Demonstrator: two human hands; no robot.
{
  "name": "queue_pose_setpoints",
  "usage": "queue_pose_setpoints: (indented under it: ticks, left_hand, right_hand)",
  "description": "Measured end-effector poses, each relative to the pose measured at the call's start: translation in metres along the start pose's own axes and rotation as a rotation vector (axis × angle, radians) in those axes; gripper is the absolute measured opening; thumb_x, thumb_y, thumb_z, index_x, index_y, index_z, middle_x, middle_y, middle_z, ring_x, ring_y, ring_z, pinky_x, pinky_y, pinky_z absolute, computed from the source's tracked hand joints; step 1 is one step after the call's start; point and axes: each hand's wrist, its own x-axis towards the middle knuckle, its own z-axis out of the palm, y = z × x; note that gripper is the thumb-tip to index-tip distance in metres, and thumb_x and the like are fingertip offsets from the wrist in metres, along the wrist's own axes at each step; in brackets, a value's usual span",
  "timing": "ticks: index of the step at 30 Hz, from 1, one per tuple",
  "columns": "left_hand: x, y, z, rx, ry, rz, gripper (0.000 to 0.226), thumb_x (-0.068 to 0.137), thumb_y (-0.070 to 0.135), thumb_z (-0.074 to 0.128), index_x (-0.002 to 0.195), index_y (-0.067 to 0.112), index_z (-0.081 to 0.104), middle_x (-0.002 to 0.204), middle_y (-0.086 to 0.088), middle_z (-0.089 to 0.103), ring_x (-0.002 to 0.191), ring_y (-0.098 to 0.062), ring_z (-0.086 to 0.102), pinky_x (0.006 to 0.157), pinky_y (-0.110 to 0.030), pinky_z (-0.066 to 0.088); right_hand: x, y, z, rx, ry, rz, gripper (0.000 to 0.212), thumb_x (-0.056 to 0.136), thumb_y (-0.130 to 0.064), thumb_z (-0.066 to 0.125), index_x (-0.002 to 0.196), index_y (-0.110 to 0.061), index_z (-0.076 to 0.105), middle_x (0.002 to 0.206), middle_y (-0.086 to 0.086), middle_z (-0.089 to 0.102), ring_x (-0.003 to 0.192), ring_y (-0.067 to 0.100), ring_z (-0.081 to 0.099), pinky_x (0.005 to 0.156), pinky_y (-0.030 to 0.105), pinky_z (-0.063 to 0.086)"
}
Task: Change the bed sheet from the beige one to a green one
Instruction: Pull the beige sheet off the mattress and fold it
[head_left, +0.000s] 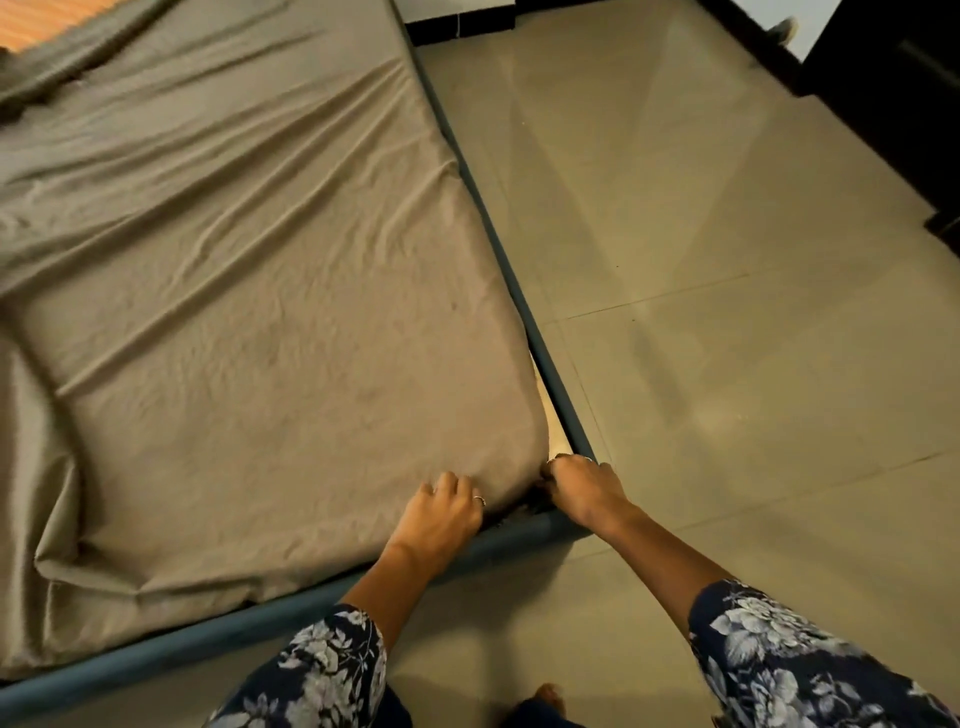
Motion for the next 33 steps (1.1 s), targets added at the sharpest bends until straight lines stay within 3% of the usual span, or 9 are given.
queue_pose_setpoints:
  ticks: [2,4,8,12,18,23,27,30,33]
  left_hand:
    - [-0.001,0.0,-0.012,0.031,-0.054,0.056,0.021,0.074,0.022,0.073,0.092,0.012,0.073,0.09,-0.007,0.067,0.084,-0.024,0.063,0.058,-0.03,0.052]
    - [-0.003,-0.001,-0.025,-0.06,-0.134,0.083,0.03,0.097,0.011,0.046,0.123,0.005,0.057,0.123,-0.014,0.057,0.116,-0.031,0.051,0.085,-0.04,0.048]
    - [-0.034,-0.025,-0.092,-0.314,-0.151,-0.059,0.037,0.096,0.016,0.048,0.132,0.007,0.049,0.134,-0.012,0.05,0.124,-0.03,0.045,0.099,-0.041,0.042]
    - [-0.064,-0.068,-0.154,-0.434,0.036,-0.21,0.033,0.092,0.012,0.046,0.124,0.009,0.053,0.128,-0.012,0.053,0.12,-0.031,0.049,0.097,-0.041,0.042]
    - [-0.092,-0.157,-0.22,-0.531,0.395,-0.298,0.019,0.093,0.015,0.049,0.097,0.006,0.065,0.104,-0.017,0.066,0.099,-0.035,0.061,0.082,-0.037,0.045]
    - [-0.134,-0.247,-0.235,-0.599,0.402,-0.377,0.018,0.093,0.015,0.053,0.088,0.003,0.066,0.093,-0.02,0.067,0.092,-0.036,0.061,0.079,-0.037,0.044]
    - [-0.174,-0.31,-0.227,-0.554,0.389,-0.417,0.019,0.094,0.017,0.052,0.077,0.016,0.061,0.082,-0.011,0.062,0.086,-0.03,0.06,0.07,-0.029,0.037]
    - [-0.201,-0.356,-0.215,-0.525,0.359,-0.508,0.025,0.095,0.029,0.05,0.07,0.03,0.049,0.084,-0.006,0.062,0.087,-0.031,0.061,0.073,-0.04,0.05]
    - [-0.221,-0.389,-0.2,-0.538,0.428,-0.702,0.018,0.096,0.033,0.048,0.09,0.023,0.061,0.098,-0.009,0.065,0.092,-0.034,0.061,0.075,-0.042,0.051]
  right_hand:
    - [-0.005,0.001,-0.004,-0.052,-0.009,-0.034,0.026,0.099,-0.018,0.041,0.113,-0.023,0.063,0.109,0.003,0.066,0.101,0.024,0.061,0.088,0.035,0.039]
    - [-0.017,-0.003,-0.013,-0.049,0.0,-0.056,0.025,0.099,-0.021,0.041,0.114,-0.021,0.061,0.11,0.003,0.066,0.1,0.025,0.062,0.077,0.031,0.039]
    - [-0.053,-0.018,-0.057,0.172,0.0,-0.05,0.024,0.099,-0.022,0.044,0.113,-0.014,0.061,0.112,0.008,0.065,0.101,0.027,0.062,0.074,0.03,0.041]
    - [-0.072,-0.044,-0.114,0.382,0.026,-0.091,0.021,0.094,-0.009,0.047,0.104,-0.008,0.066,0.103,0.015,0.067,0.094,0.029,0.063,0.076,0.03,0.049]
    - [-0.061,-0.11,-0.231,0.632,0.19,-0.166,0.018,0.096,-0.015,0.05,0.092,-0.005,0.064,0.093,0.017,0.067,0.079,0.028,0.068,0.075,0.047,0.058]
    - [-0.063,-0.195,-0.296,0.692,0.183,-0.315,0.013,0.099,-0.009,0.046,0.093,-0.006,0.057,0.091,0.008,0.06,0.075,0.017,0.065,0.055,0.015,0.052]
    - [-0.05,-0.269,-0.315,0.618,0.175,-0.384,0.017,0.097,-0.008,0.048,0.097,-0.001,0.063,0.096,0.016,0.065,0.089,0.027,0.067,0.065,0.027,0.056]
    - [-0.038,-0.325,-0.33,0.543,0.164,-0.442,0.02,0.096,-0.007,0.048,0.099,0.001,0.066,0.098,0.016,0.067,0.088,0.027,0.068,0.06,0.024,0.054]
    - [-0.024,-0.378,-0.345,0.468,0.142,-0.484,0.022,0.097,-0.012,0.048,0.1,0.0,0.066,0.098,0.016,0.069,0.086,0.027,0.069,0.069,0.03,0.056]
